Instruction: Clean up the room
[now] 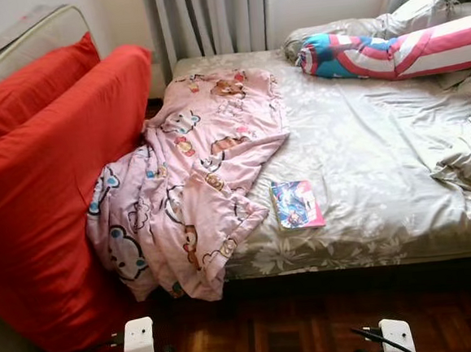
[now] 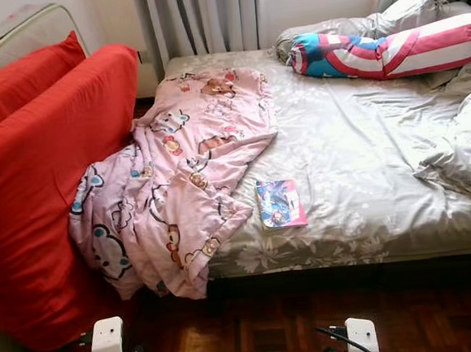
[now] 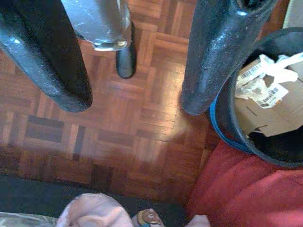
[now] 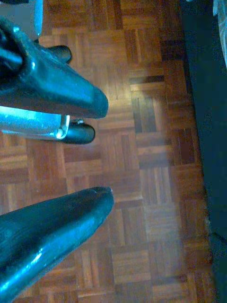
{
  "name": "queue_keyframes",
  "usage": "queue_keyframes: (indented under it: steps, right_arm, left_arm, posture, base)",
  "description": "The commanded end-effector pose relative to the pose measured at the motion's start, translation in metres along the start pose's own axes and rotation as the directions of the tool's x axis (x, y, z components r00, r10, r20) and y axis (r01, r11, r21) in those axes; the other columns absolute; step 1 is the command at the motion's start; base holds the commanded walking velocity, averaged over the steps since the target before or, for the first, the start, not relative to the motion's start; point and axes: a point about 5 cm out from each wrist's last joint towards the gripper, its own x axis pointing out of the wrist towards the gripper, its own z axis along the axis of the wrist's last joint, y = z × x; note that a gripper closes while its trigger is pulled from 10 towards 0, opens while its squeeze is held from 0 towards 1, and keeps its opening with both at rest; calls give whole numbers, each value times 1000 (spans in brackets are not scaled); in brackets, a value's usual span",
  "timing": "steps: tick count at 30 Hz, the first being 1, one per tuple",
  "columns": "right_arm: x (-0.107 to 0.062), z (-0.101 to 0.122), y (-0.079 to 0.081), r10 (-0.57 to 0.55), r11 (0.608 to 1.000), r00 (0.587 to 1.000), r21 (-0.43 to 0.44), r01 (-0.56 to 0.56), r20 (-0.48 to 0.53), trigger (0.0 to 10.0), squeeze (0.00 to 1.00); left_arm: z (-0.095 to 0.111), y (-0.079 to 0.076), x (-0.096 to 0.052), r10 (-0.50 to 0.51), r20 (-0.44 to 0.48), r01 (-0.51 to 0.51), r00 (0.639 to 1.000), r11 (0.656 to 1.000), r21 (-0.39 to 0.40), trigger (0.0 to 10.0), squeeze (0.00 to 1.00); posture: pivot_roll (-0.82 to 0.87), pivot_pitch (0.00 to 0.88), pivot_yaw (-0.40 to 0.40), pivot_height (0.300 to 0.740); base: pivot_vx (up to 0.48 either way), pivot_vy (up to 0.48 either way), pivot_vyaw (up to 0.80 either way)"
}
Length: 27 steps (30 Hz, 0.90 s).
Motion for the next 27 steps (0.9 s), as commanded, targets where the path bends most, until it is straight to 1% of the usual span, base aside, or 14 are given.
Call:
queue_keyframes:
  steps: [1,9,27]
  right_arm:
    - [-1,-1,-2,-9,1000,1000,-4,9,-1,10000,0]
    - [-1,-1,-2,-11,1000,1000,-1,11,2,10000,0]
    - [-1,0,-2,-17,1000,1000,-7,17,5,10000,0]
  left_arm:
    - [-1,1,0,6,-5,-6,1000,1000,13,10000,0]
    - [0,0,0,0,-3,0,1000,1000,21,10000,0]
    - [-2,0,0,1,-8,-1,1000,1000,14,10000,0]
  posture:
    - [46,36,21,740]
    - [44,37,22,740]
    - [43,35,20,740]
  base:
    - [0,-240,0]
    - [0,-255,0]
    - [0,-309,0]
